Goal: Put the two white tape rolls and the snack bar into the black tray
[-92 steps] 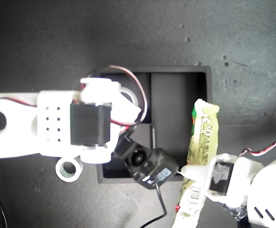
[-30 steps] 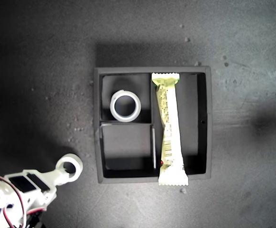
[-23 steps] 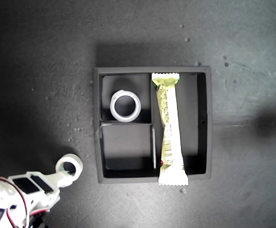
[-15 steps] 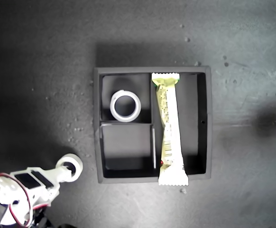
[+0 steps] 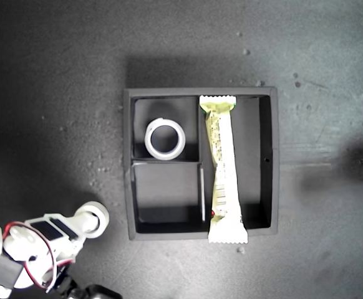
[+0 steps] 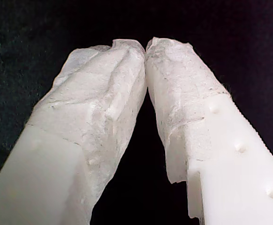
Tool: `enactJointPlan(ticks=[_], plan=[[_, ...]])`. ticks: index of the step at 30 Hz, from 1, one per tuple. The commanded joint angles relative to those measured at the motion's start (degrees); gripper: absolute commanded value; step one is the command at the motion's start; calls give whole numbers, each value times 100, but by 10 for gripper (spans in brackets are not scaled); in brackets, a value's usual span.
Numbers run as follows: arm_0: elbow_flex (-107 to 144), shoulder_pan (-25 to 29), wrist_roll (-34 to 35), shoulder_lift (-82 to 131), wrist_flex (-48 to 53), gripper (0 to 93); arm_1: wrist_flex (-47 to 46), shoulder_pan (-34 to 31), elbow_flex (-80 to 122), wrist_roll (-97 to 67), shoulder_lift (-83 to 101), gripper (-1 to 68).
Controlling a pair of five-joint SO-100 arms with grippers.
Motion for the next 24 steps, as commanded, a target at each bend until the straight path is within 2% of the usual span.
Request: enactJointPlan(ticks=[1, 6, 16, 20, 24], plan=[[-62, -132, -62, -193, -114, 141, 158, 132, 334, -308, 624, -7], [-18, -281, -18, -492, -272, 112, -325, 211, 967, -360, 633, -5], [88, -316, -229, -686, -519, 15, 9, 589, 1002, -580, 589, 0], [79, -325, -308, -97, 97, 0, 0, 519, 1002, -580, 633, 0], [-264, -360, -281, 791, 1415, 0, 0, 501, 1002, -580, 633, 0]])
